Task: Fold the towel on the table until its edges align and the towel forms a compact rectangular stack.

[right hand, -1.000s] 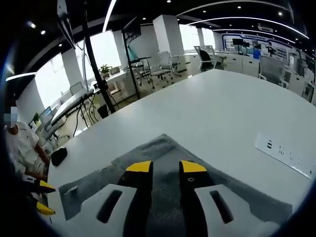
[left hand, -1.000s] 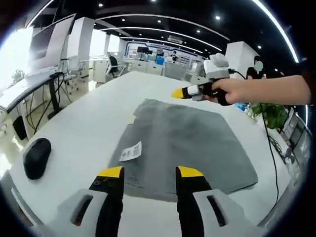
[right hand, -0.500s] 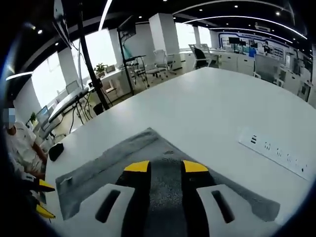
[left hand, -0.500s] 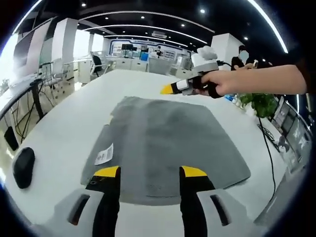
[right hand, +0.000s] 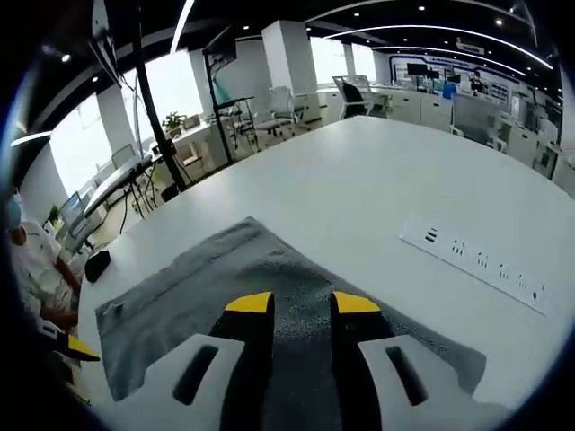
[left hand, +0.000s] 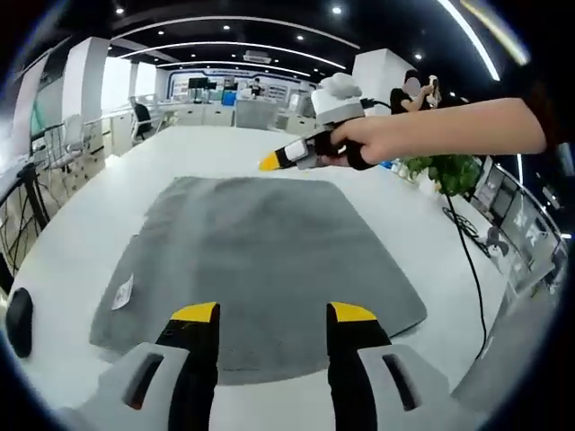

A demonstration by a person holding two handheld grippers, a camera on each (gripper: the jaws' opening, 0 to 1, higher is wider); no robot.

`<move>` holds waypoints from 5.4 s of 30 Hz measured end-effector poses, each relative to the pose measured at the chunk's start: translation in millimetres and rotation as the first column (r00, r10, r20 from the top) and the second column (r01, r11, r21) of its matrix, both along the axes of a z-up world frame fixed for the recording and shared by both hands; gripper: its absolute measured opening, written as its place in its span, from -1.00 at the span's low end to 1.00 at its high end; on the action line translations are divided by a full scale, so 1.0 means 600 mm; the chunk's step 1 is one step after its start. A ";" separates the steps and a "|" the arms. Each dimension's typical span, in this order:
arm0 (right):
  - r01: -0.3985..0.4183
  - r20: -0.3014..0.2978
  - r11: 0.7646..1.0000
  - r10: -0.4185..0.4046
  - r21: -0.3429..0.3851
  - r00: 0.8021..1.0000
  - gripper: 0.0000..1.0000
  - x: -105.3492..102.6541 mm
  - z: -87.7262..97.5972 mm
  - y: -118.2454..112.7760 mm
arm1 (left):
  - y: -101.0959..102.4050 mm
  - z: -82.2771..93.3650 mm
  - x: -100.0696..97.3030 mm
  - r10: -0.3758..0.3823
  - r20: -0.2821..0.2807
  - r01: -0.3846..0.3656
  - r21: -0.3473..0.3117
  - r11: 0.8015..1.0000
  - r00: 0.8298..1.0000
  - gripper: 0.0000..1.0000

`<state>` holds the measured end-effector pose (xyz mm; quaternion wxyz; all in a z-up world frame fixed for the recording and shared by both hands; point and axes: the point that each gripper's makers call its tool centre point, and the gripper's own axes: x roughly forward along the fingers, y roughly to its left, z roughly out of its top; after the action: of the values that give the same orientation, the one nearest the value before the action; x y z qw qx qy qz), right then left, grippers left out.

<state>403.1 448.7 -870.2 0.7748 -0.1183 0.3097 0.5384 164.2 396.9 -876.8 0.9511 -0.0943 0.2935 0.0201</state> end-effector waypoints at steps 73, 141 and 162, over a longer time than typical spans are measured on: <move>0.177 -0.057 0.981 -0.181 -0.078 0.982 -0.98 0.108 -0.077 -0.240 | -0.307 -0.078 0.061 -0.461 -0.206 0.474 0.016 0.880 0.863 -0.90; 0.333 -0.028 0.937 -0.337 -0.103 0.941 -0.66 0.190 -0.054 -0.591 | -0.654 -0.050 0.122 -0.745 -0.129 0.752 0.010 0.659 0.655 -0.58; 0.345 -0.088 0.936 -0.351 -0.073 0.932 -0.73 0.193 -0.079 -0.581 | -0.652 -0.070 0.124 -0.774 -0.167 0.791 0.163 0.589 0.611 -0.84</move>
<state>519.0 100.3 -917.4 0.8378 -0.0565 0.3790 0.3890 238.4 5.4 -918.7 0.8548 0.1512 0.3379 -0.3636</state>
